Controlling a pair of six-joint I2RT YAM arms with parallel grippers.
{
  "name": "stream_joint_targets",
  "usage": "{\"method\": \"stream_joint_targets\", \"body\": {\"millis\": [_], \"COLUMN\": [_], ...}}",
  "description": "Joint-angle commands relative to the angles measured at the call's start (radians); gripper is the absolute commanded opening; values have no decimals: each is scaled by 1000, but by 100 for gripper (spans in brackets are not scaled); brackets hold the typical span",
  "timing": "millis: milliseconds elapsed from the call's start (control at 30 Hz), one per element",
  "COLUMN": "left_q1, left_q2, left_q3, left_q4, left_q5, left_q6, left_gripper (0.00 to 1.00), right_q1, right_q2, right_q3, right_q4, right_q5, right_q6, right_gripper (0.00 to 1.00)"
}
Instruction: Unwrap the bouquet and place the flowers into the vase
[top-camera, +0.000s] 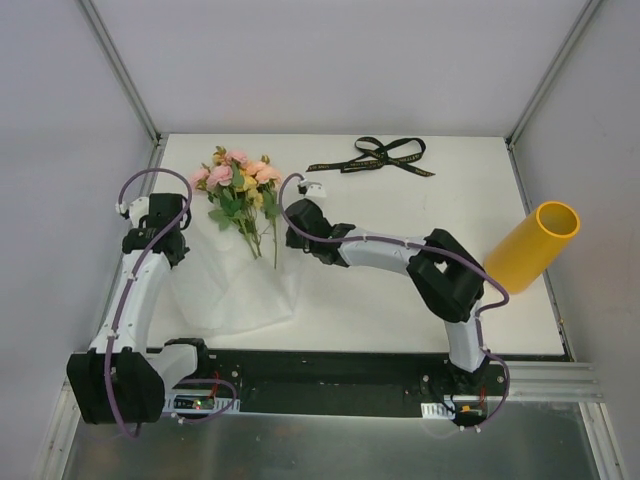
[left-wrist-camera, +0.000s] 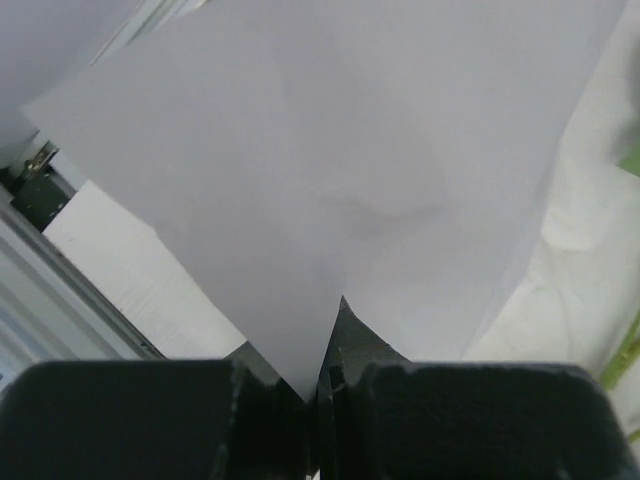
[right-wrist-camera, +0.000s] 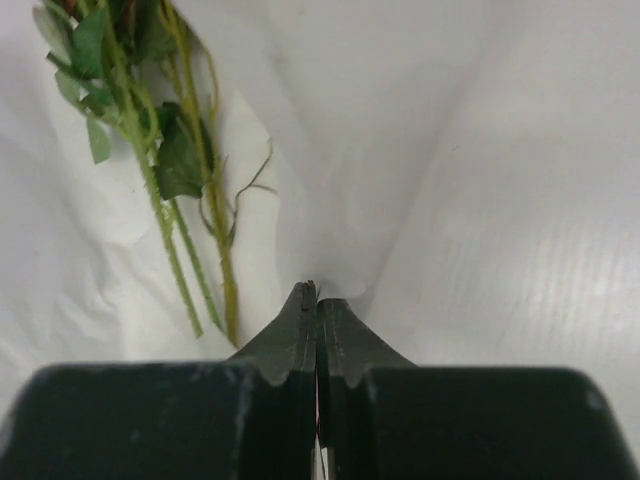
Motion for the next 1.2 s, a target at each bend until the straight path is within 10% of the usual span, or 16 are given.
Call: {"method": "stream_joint_targets", "body": {"millis": [0,500,733,900,1167], "left_q1": [70,189,192,190,190], "left_q2": [61,181,146,62,-40], "left_q3": [-14,-20,15,127,308], "left_q4": [0,-22,-94,-141,-166], "left_q5": [-122,-204,-130,-41,95], "left_q6": [-62,-184,-205,-179,-144], "left_gripper": [0,0,64,69,70], "right_q1": [-47,-213,-219,-219,-219], "right_q2": [-68,24,-1,-88,-252], "right_q3": [-44,-22,-36,-12,23], "right_q4": [94,103,71,-59,-225], "right_q5": [65,28,-7,50,21], "right_q6": [4,30,58,55,15], "right_gripper": [0,0,17,38,41]}}
